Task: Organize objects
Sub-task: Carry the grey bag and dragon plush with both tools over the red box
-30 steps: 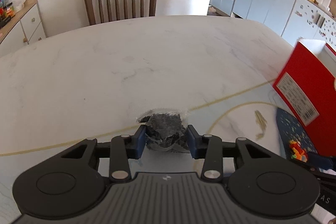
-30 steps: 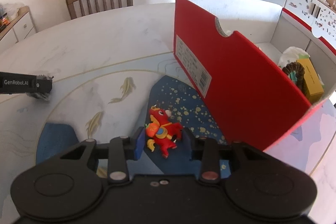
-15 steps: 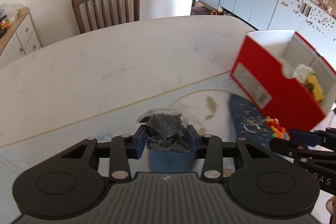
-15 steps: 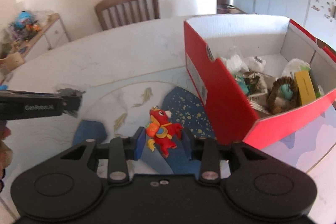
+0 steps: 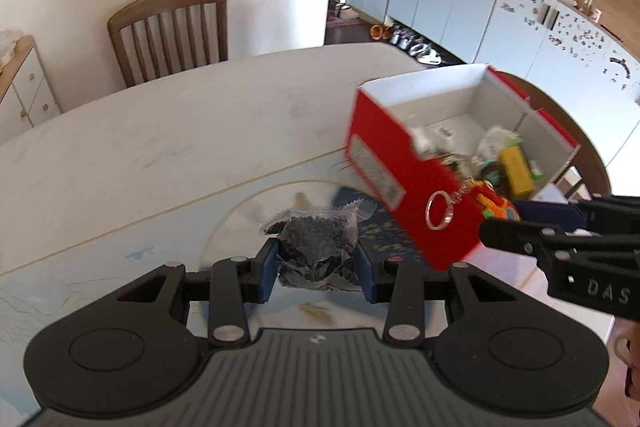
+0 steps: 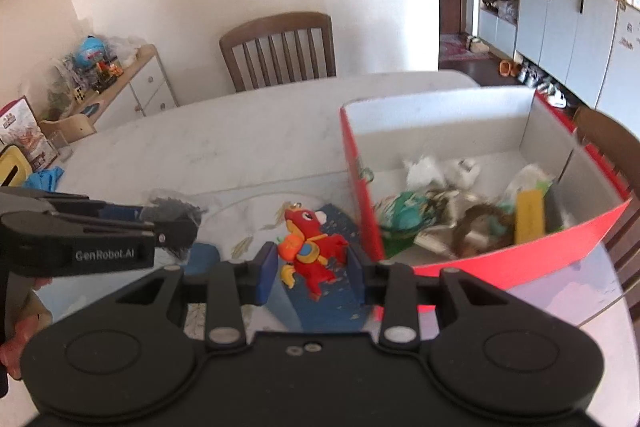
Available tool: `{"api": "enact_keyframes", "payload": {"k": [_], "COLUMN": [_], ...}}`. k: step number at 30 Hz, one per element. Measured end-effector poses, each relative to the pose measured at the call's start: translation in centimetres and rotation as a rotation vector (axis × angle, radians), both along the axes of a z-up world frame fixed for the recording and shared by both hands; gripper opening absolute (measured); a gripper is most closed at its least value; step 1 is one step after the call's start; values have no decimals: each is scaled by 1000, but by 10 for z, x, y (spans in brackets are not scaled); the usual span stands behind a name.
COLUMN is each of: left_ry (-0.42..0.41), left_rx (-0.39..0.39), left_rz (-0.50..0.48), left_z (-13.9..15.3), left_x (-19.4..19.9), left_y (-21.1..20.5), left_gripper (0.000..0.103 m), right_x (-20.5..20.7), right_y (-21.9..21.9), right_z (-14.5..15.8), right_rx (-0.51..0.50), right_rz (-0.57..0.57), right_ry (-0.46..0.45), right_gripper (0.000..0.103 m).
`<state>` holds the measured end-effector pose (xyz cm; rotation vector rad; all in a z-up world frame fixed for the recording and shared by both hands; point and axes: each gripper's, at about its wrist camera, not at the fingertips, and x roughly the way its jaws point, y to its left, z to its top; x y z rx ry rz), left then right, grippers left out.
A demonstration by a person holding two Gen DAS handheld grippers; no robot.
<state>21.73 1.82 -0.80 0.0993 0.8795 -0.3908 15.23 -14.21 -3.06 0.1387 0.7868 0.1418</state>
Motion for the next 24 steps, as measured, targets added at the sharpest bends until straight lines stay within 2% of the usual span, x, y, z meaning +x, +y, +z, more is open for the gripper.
{"api": "enact_keyframes", "payload": {"k": [11, 24], "left_ry": [-59, -58], "left_rx": [-30, 14], "left_rz": [-44, -82], "left_z": [27, 11], "left_x": [-17, 4], "left_y": [-66, -155], "left_gripper": [40, 40], "right_x": [5, 32], "right_y": [-69, -134], "right_z": [26, 25], "right_rx": [1, -42], "right_rz": [12, 37], "right_ry": [-54, -53], "right_gripper": [36, 36]}}
